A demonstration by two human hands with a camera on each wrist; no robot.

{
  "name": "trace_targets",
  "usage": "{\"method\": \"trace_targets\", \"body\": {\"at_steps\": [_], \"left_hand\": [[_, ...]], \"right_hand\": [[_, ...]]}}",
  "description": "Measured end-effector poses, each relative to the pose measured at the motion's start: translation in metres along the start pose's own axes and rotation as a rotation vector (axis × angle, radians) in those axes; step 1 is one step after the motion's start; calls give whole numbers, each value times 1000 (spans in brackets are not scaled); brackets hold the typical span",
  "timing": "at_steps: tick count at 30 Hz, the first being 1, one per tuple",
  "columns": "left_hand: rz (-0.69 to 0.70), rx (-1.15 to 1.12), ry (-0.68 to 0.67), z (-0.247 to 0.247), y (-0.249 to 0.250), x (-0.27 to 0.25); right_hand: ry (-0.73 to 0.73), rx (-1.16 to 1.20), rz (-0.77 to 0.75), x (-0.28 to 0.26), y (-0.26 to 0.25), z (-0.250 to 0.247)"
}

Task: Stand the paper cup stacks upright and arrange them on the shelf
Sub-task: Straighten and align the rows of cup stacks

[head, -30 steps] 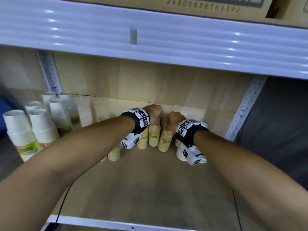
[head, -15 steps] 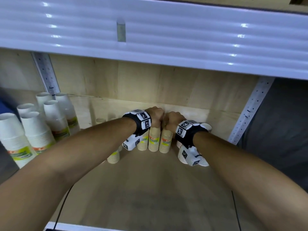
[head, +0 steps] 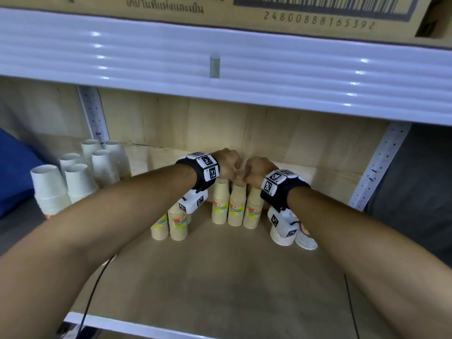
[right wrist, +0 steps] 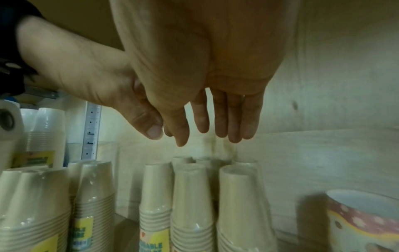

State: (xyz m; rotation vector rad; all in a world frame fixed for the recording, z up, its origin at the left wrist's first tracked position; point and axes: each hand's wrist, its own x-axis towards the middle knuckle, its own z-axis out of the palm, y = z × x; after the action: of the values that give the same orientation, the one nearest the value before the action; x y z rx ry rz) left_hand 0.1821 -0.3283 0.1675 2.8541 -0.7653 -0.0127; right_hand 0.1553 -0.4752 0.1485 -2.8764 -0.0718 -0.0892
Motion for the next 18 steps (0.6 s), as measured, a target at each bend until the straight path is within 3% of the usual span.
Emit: {"method": "trace_targets", "body": {"at_steps": [9, 18], "left_hand": [[-167, 40, 47, -42, -60, -51], [-300, 68, 21, -42, -109, -106]], "right_hand": [[29, 6, -135, -1, -77, 5], [-8, 45, -242, -12, -140, 36]]}}
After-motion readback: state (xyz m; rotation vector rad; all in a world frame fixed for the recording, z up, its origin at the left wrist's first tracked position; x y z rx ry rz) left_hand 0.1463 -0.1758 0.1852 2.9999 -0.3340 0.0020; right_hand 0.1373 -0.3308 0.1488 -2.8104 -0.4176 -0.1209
